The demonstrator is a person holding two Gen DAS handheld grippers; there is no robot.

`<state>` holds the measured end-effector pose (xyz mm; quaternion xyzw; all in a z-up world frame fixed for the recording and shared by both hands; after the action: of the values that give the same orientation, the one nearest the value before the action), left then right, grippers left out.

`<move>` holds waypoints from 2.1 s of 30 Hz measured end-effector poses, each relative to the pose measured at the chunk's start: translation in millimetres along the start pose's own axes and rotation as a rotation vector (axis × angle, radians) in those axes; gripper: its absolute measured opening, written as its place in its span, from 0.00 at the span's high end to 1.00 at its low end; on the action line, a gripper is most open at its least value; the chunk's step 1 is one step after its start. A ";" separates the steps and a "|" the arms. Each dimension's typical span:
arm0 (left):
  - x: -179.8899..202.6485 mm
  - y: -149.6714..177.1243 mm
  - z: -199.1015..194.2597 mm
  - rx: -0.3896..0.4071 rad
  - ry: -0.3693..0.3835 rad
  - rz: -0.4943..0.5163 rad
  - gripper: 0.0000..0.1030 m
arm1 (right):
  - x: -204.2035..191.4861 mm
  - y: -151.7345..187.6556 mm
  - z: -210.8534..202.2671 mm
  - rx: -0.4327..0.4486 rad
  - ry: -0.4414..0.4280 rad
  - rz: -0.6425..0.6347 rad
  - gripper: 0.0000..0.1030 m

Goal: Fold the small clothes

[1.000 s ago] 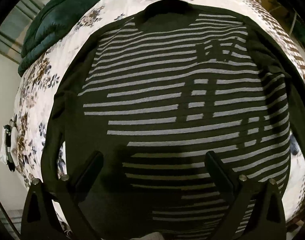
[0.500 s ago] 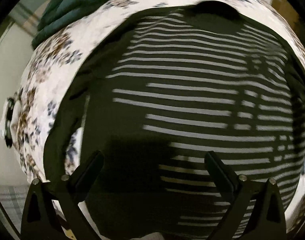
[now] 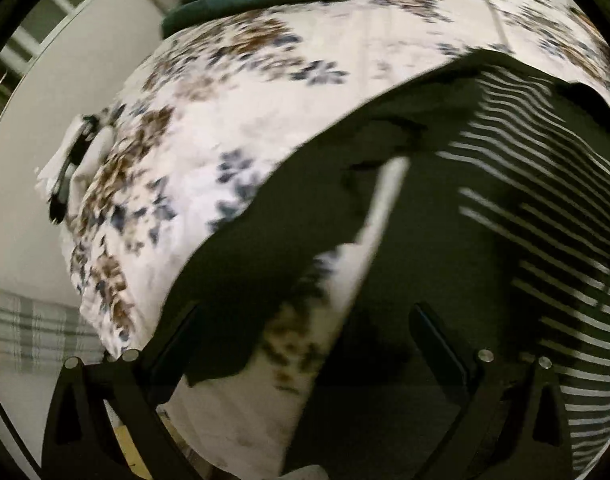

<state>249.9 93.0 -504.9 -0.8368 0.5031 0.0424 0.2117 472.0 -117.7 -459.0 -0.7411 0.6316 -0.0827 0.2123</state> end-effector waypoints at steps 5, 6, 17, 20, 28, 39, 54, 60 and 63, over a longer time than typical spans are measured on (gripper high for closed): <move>-36.2 0.1 20.8 -0.024 -0.020 -0.060 0.00 | -137.1 33.6 82.8 -0.154 -0.003 -0.293 0.94; -42.0 0.0 24.2 -0.028 -0.024 -0.070 0.00 | -148.7 43.4 99.0 -0.204 -0.013 -0.316 0.93; -115.2 7.7 43.3 -0.098 0.033 -0.199 0.00 | -24.3 137.1 19.8 -0.289 -0.134 0.005 0.34; -143.2 12.5 57.9 -0.135 0.080 -0.276 0.00 | 32.2 166.8 2.2 -0.349 -0.076 0.116 0.33; -172.5 35.6 122.6 -0.279 0.285 -0.494 0.06 | 91.5 220.4 12.8 -0.453 0.023 0.265 0.33; -216.0 83.6 119.0 -0.305 0.411 -0.752 0.36 | 75.9 226.2 17.6 -0.476 -0.012 0.247 0.33; -194.2 41.8 112.4 -0.140 0.438 -0.798 0.93 | 94.2 221.7 17.7 -0.484 -0.002 0.253 0.33; -193.1 -21.7 27.8 0.038 0.442 -0.623 0.93 | 107.8 210.3 -1.1 -0.430 -0.047 0.302 0.33; -152.9 -63.4 -20.3 0.129 0.496 -0.473 0.93 | 135.4 202.2 -20.9 -0.383 -0.067 0.345 0.33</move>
<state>226.5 236.6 -423.3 -0.9000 0.3329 -0.2446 0.1394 307.2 -276.3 -544.7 -0.6513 0.7454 0.1004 0.1001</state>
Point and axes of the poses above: each gripper's, at about its wrist camera, not at the fingertips, and z roughly the way its jaws point, x to its right, y to its underside, the point moved 6 cm from there along z, roughly the way its jaws point, and after that the axes turned 5 degrees about -z, right-handed, at the moved point
